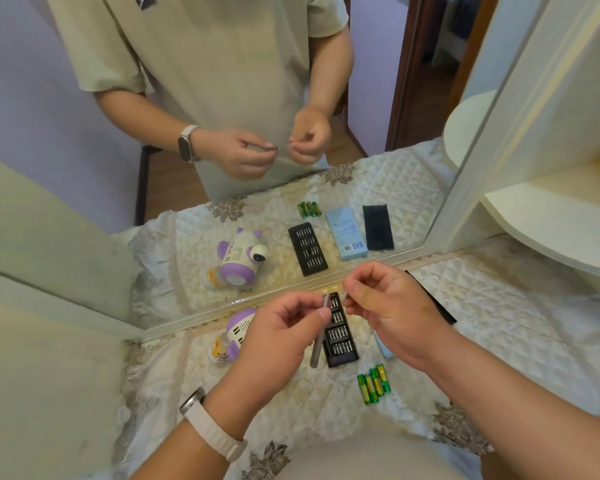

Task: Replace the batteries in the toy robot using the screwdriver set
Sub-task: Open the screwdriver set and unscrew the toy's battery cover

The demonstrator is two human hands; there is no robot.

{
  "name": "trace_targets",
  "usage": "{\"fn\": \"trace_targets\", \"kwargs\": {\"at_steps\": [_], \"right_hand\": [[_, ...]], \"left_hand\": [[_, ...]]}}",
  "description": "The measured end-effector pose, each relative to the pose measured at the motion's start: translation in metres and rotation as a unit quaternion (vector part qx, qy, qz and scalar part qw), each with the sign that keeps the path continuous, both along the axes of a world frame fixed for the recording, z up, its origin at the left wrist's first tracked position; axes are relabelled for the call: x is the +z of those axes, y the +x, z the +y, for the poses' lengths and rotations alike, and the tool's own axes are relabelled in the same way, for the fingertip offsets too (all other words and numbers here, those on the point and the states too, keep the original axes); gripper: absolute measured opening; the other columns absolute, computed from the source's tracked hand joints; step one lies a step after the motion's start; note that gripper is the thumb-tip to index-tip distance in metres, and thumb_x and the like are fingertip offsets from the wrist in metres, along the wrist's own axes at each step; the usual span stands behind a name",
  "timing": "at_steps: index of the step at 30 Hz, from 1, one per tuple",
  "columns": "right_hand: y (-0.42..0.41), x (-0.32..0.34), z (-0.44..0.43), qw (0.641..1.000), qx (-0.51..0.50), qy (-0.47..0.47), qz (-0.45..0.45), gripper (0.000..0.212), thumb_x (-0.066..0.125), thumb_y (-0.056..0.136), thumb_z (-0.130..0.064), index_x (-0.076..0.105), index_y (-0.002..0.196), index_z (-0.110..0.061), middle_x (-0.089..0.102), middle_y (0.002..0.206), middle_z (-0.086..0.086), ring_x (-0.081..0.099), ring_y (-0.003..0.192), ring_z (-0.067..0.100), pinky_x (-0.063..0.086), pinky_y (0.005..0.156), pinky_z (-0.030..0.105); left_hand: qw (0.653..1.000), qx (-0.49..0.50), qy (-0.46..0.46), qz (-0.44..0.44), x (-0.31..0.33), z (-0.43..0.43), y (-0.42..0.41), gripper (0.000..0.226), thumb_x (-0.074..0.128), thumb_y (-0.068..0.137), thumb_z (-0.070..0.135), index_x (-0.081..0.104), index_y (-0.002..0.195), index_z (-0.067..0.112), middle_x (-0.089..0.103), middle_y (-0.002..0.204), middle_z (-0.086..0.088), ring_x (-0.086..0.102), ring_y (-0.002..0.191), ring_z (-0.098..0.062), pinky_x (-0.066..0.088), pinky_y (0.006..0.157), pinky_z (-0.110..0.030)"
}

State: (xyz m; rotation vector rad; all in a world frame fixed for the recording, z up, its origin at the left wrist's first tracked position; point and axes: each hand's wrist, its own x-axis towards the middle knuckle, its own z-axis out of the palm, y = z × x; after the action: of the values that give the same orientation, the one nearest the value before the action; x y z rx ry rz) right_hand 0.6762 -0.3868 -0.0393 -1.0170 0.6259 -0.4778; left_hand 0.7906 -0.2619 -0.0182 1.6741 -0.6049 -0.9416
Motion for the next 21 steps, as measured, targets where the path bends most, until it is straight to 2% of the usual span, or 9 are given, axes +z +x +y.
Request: {"fn": "trace_targets", "kwargs": {"at_steps": [4,12,15,21], "right_hand": [[0.004,0.003,0.005,0.992,-0.018,-0.113,0.049,0.012,0.061,0.089,-0.001,0.064,0.084,-0.011,0.064,0.071,-0.001,0.061,0.069,0.014,0.052,0.07,0.026],[0.005,0.012,0.004,0.982,-0.042,-0.173,0.061,0.018,0.065,0.086,0.002,0.066,0.085,-0.016,0.067,0.074,-0.006,0.064,0.071,0.009,0.054,0.072,0.025],[0.004,0.013,0.005,0.981,-0.029,-0.184,0.059,0.017,0.065,0.086,0.002,0.065,0.085,-0.015,0.067,0.072,-0.005,0.064,0.07,0.009,0.055,0.071,0.024],[0.004,0.007,0.008,0.974,-0.025,-0.213,0.071,0.019,0.066,0.086,0.001,0.066,0.084,-0.018,0.067,0.073,-0.006,0.064,0.071,0.01,0.056,0.072,0.029]], "left_hand": [[1.0,-0.026,-0.002,0.013,-0.004,-0.005,0.001,0.021,0.068,0.09,0.002,0.076,0.082,0.021,0.072,0.072,0.003,0.065,0.07,-0.012,0.054,0.068,-0.023],[0.999,-0.035,0.006,0.019,0.001,-0.008,0.001,0.021,0.066,0.091,0.003,0.075,0.083,0.02,0.071,0.067,0.006,0.064,0.062,-0.004,0.045,0.05,-0.012],[0.999,-0.034,0.0,0.018,0.0,-0.007,-0.001,0.021,0.066,0.091,0.003,0.075,0.083,0.02,0.07,0.069,0.003,0.062,0.063,-0.007,0.048,0.055,-0.016],[0.999,-0.036,0.002,0.01,-0.005,-0.004,-0.002,0.022,0.071,0.09,0.008,0.078,0.08,0.026,0.072,0.072,0.002,0.063,0.067,-0.01,0.054,0.071,-0.033]]}}
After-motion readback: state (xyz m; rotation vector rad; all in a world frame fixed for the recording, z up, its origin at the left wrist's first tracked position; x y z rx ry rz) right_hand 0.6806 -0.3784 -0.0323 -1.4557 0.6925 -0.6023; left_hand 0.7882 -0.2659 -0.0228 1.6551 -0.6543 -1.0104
